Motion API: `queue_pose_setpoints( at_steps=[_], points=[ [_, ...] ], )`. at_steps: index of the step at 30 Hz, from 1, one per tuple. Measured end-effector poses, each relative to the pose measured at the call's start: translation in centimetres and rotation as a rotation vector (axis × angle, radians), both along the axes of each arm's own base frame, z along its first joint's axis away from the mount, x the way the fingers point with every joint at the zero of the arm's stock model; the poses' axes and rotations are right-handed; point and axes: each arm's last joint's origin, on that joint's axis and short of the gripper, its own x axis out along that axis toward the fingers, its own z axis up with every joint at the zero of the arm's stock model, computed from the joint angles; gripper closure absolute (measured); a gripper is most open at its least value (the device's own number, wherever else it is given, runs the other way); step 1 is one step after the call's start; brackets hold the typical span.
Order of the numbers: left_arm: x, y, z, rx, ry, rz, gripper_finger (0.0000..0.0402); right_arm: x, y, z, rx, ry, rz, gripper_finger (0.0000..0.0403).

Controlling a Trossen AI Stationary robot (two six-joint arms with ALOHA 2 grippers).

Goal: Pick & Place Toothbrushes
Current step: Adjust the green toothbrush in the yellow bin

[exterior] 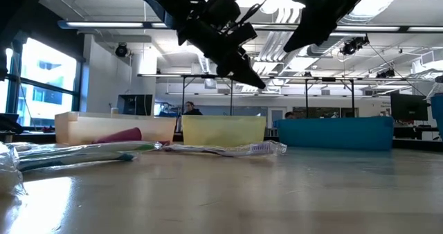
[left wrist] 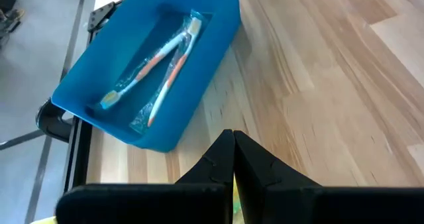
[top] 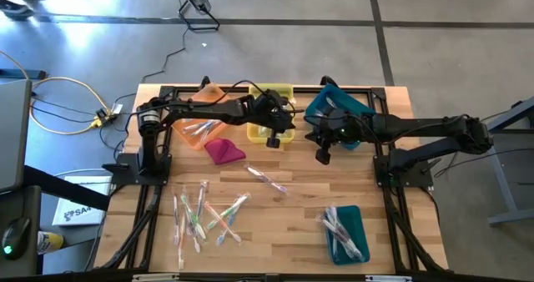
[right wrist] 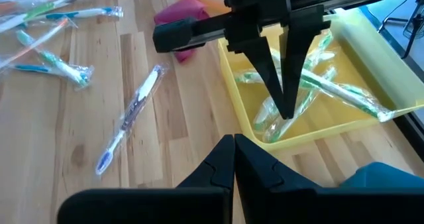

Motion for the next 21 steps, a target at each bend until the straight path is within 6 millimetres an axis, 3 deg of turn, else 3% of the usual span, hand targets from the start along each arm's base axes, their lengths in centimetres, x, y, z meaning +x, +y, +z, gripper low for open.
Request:
queue_pose_setpoints(
  at_steps=[6, 10, 14, 21],
  points=[
    [0.0, -0.3, -0.2, 0.019, 0.018, -0.023, 0.0401, 0.0, 0.0, 0.0, 0.001, -0.001, -0.001, 0.0400],
    [-1.6, -0.8, 0.1, 0.018, 0.006, -0.036, 0.0401, 0.0, 0.0, 0.0, 0.004, -0.003, -0.004, 0.0400],
    [-5.1, -1.8, 0.2, 0.032, -0.018, -0.024, 0.0401, 0.1, 0.0, 0.1, 0.003, -0.014, -0.002, 0.0400],
    [-13.4, -4.3, 1.0, 0.092, -0.178, -0.007, 0.0401, 0.4, 0.0, 0.3, 0.000, -0.051, -0.001, 0.0400]
  ],
)
